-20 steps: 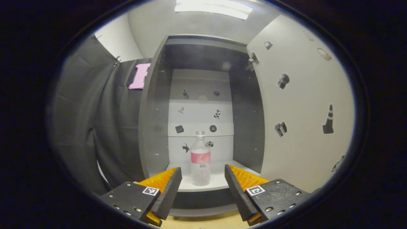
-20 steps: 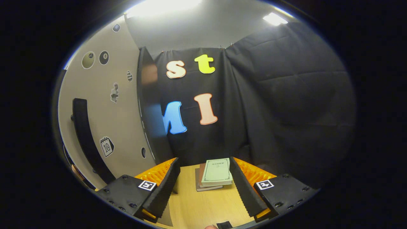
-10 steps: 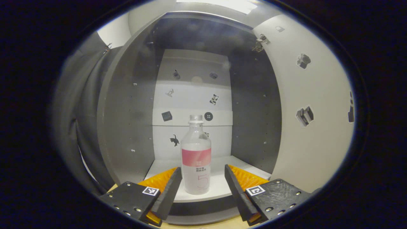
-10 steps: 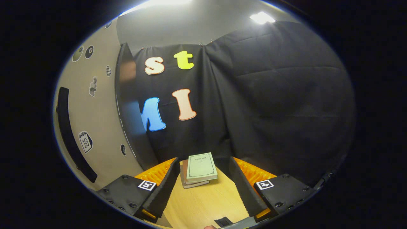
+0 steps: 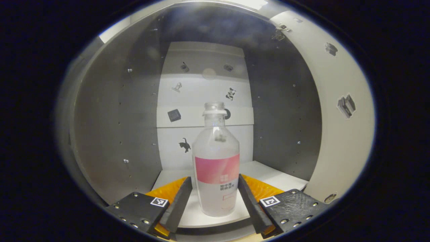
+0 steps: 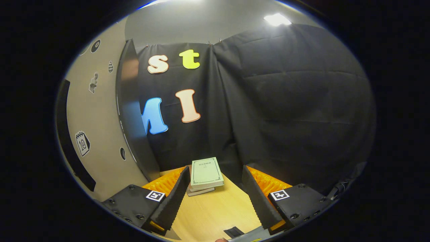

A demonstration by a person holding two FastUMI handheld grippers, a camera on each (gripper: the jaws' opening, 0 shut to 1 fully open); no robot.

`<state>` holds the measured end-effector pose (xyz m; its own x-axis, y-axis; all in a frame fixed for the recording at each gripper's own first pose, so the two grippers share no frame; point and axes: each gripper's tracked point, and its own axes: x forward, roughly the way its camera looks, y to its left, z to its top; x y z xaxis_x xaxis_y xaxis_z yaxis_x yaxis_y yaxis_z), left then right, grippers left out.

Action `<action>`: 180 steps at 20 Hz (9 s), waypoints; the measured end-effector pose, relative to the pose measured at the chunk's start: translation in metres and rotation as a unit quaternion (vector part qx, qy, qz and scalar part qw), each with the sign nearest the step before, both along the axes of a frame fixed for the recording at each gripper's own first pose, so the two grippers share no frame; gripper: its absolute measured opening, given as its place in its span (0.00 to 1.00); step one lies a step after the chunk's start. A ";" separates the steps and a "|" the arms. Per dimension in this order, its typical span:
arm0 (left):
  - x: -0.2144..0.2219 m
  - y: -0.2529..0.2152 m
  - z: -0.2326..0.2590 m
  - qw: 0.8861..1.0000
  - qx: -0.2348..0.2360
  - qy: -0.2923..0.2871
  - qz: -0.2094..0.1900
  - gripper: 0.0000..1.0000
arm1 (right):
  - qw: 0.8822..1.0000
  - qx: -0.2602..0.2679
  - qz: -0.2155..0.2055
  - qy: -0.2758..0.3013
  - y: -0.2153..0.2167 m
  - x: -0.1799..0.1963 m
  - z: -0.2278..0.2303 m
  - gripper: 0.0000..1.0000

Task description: Open the cabinet door with the right hand, grasp the bottle in the cabinet with the left hand and place it on the coaster, then close the cabinet door with the right hand.

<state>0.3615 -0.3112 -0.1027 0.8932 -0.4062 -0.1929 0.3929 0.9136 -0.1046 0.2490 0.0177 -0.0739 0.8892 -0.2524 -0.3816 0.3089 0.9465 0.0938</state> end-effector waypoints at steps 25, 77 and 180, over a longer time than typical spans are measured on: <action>-0.130 0.125 0.034 0.990 -0.018 -0.038 0.137 0.74 | 0.989 0.023 0.145 0.008 0.019 0.026 -0.004 0.98; -0.367 0.203 -0.286 0.948 0.022 0.123 0.292 0.76 | 0.983 -0.006 0.180 0.032 0.017 -0.003 -0.052 0.98; -0.359 0.504 0.035 0.946 0.030 -0.022 0.322 0.80 | 0.936 0.071 0.333 -0.090 0.423 0.104 0.032 0.96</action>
